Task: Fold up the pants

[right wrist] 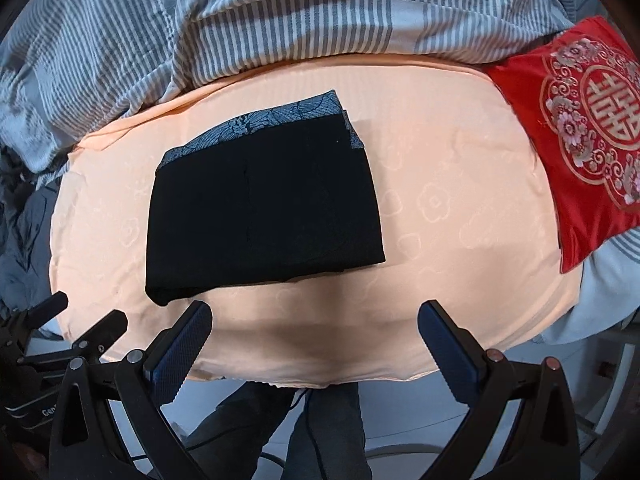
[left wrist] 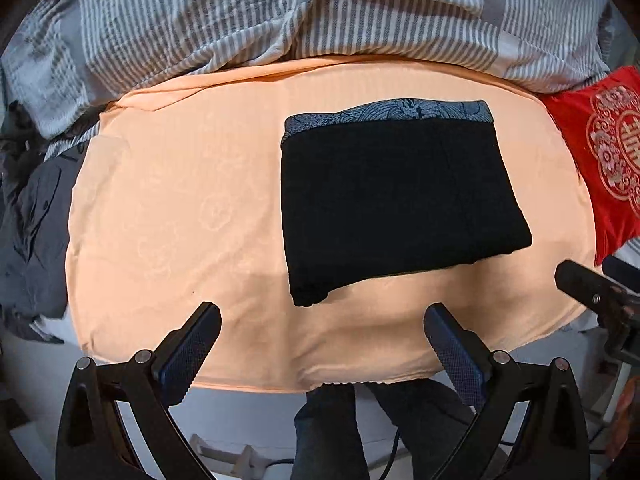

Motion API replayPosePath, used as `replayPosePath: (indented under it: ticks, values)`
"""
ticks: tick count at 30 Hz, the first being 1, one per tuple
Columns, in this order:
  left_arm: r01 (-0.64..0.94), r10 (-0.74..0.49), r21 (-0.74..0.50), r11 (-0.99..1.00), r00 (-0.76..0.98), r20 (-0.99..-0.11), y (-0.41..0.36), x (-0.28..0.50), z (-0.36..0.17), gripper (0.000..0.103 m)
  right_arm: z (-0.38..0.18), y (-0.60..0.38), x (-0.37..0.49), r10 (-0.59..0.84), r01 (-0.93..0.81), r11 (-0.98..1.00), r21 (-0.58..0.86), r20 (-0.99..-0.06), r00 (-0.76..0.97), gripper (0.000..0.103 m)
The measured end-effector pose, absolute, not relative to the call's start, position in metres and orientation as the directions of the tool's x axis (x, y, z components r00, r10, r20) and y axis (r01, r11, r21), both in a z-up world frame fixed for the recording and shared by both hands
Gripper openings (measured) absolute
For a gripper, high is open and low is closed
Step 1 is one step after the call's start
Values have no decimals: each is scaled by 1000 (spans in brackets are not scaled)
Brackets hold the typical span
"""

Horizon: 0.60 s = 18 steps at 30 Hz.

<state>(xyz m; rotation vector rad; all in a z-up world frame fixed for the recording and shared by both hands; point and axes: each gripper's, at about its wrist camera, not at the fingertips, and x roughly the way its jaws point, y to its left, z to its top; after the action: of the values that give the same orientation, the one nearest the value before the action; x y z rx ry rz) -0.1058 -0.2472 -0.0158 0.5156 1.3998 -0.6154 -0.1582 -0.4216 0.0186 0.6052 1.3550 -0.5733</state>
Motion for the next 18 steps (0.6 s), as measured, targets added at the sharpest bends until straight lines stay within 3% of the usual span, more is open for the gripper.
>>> replayPosePath:
  ticks: [18]
  values:
    - [623, -49, 22, 782, 98, -994, -254, -117, -1, 102, 28, -428, -153, -1, 614, 784, 87, -990, 141, 103]
